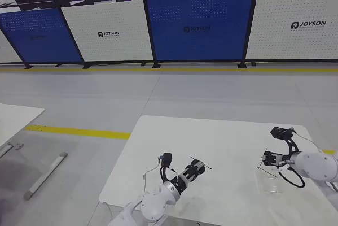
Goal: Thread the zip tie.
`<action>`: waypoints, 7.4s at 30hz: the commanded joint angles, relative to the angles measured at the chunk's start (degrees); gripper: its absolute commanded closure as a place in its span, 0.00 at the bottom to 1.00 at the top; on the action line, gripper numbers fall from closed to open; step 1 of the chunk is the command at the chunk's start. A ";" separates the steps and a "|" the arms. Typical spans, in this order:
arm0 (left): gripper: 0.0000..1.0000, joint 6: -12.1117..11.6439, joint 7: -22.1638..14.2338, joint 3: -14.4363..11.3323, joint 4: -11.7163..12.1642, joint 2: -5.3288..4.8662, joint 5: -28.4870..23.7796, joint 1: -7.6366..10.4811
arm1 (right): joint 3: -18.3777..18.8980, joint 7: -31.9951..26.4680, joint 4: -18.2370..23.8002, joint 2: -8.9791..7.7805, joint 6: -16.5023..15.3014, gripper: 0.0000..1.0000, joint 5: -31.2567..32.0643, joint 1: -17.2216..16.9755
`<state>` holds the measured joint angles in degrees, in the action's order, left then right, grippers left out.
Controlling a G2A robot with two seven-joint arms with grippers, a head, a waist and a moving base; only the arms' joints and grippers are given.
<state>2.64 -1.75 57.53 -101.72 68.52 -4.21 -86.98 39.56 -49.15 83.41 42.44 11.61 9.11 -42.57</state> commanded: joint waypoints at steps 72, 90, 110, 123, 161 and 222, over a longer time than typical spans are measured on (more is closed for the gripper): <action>1.00 -0.84 5.55 -4.54 5.25 1.45 3.71 2.98 | 7.23 36.09 14.65 1.23 -9.88 1.00 -4.08 -21.37; 1.00 2.81 -4.23 -2.42 2.69 0.23 11.20 4.10 | 7.23 36.09 14.65 1.23 -9.88 1.00 -4.08 -21.37; 1.00 3.14 -3.82 -1.97 3.36 0.40 9.56 4.75 | 7.30 36.50 14.80 1.28 -10.22 1.00 -4.00 -21.64; 1.00 3.14 -3.82 -1.97 3.36 0.40 9.56 4.75 | 9.77 48.45 18.52 1.79 -16.45 1.00 -0.87 -33.64; 1.00 3.14 -3.82 -1.97 3.36 0.40 9.56 4.75 | 9.37 70.71 17.21 5.28 -19.44 1.00 6.79 -41.20; 1.00 3.14 -3.82 -1.97 3.36 0.40 9.56 4.75 | 3.74 86.60 8.77 13.33 -27.72 1.00 9.37 -38.39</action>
<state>5.78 -5.57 55.56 -98.37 68.92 5.35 -82.24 43.11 37.61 92.08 55.71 -16.10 19.26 -80.84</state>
